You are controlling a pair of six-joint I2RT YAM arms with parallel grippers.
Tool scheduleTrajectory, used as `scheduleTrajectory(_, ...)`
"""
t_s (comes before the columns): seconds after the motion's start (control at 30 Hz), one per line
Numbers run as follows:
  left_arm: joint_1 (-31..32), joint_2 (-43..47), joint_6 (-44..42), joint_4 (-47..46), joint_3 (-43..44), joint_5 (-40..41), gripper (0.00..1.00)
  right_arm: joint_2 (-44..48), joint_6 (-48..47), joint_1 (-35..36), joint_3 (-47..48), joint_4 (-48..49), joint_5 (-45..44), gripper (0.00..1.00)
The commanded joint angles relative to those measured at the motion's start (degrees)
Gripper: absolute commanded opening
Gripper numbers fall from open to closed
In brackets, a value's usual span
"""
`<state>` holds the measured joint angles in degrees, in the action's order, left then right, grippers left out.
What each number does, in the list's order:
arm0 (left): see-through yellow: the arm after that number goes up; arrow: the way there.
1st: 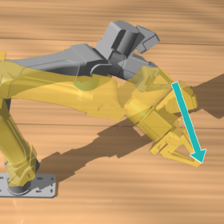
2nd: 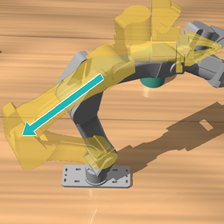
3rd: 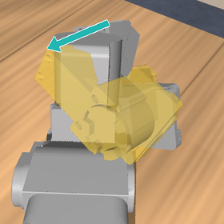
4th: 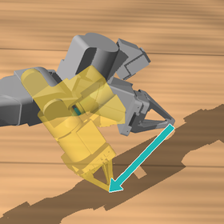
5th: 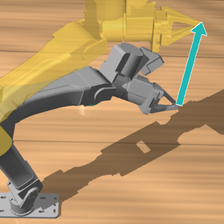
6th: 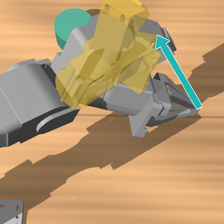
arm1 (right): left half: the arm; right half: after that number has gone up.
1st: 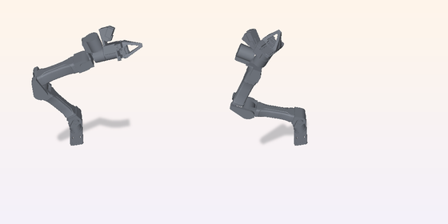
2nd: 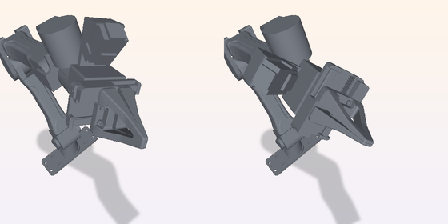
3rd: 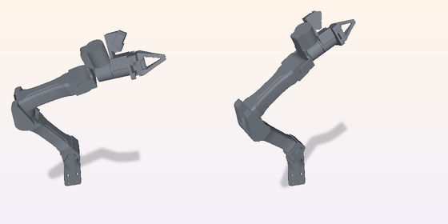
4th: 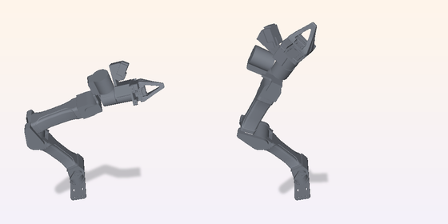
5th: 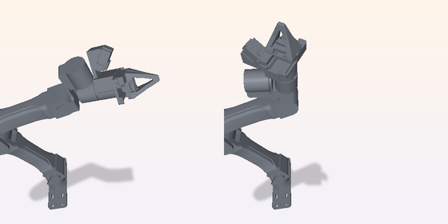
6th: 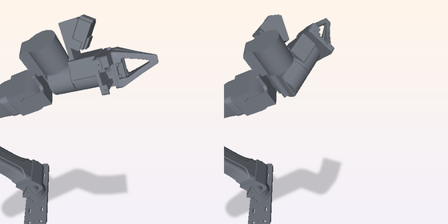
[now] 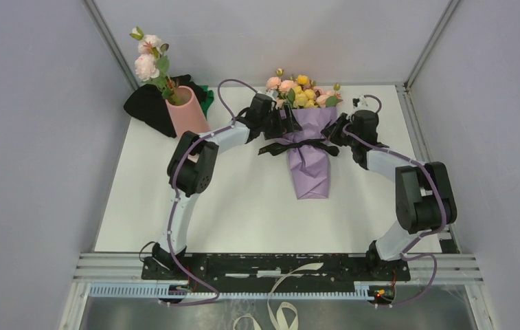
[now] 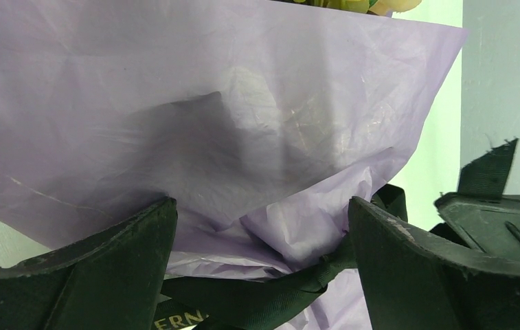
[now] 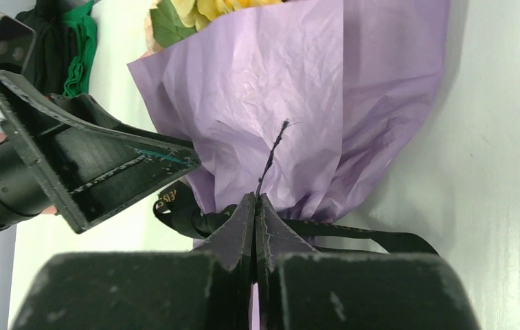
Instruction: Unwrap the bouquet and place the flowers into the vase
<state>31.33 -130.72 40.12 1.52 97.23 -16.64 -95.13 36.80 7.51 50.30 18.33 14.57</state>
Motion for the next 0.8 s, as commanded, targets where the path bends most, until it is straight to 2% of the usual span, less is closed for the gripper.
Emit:
scheduleTrajectory(0.0, 0.3, -1.5, 1.3, -1.0, 2.0, -0.7, 1.00, 3.7, -1.6, -0.8, 0.8, 0.9, 0.8, 0.00)
scheduleTrajectory(0.3, -0.7, -2.6, 1.9, -3.7, -0.6, -3.5, 1.00, 8.2, -2.4, -3.7, 0.4, -1.0, 1.5, 0.00)
scheduleTrajectory(0.77, -1.7, -1.5, 1.6, -5.1, -3.3, -4.5, 1.00, 14.8, -3.6, -14.6, 1.5, -4.1, 6.8, 0.00)
